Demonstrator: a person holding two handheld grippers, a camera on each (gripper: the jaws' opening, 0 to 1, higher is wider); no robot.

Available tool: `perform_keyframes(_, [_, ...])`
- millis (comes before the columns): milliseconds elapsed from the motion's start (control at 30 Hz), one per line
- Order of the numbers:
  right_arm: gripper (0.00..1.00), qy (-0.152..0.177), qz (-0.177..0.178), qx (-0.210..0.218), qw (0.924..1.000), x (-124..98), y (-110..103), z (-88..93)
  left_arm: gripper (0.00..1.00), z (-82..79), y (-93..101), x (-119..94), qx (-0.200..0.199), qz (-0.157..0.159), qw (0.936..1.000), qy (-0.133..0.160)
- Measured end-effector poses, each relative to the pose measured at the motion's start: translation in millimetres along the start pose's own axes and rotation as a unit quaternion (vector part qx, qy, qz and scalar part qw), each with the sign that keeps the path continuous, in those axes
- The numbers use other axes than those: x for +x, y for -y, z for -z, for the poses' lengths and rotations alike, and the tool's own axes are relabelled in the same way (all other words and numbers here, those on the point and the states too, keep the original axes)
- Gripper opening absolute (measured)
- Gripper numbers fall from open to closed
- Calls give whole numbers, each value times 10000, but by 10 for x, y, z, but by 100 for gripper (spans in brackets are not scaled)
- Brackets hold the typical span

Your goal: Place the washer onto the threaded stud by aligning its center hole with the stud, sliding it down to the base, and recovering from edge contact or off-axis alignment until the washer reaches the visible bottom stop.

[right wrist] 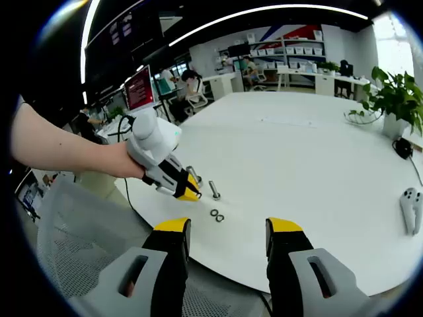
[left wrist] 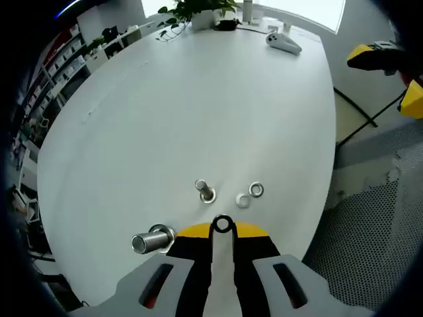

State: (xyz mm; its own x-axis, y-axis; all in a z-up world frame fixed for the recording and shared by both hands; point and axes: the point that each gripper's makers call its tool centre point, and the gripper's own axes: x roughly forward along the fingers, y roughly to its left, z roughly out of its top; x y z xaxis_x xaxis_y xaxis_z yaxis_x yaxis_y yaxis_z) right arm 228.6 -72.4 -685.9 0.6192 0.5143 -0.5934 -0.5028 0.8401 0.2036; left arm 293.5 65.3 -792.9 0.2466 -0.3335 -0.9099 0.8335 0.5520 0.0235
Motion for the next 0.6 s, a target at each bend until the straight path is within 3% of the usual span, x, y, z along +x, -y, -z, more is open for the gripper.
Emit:
perform_keyframes(300, [48,29,0,24,10000,-8,2,-6,8,-296,-73,-143,10,-136,9993,351])
perform_keyframes(600, [48,53,-16,37,10000,-8,0,-13,8,-331,-110,-98,412,-257,9987,163])
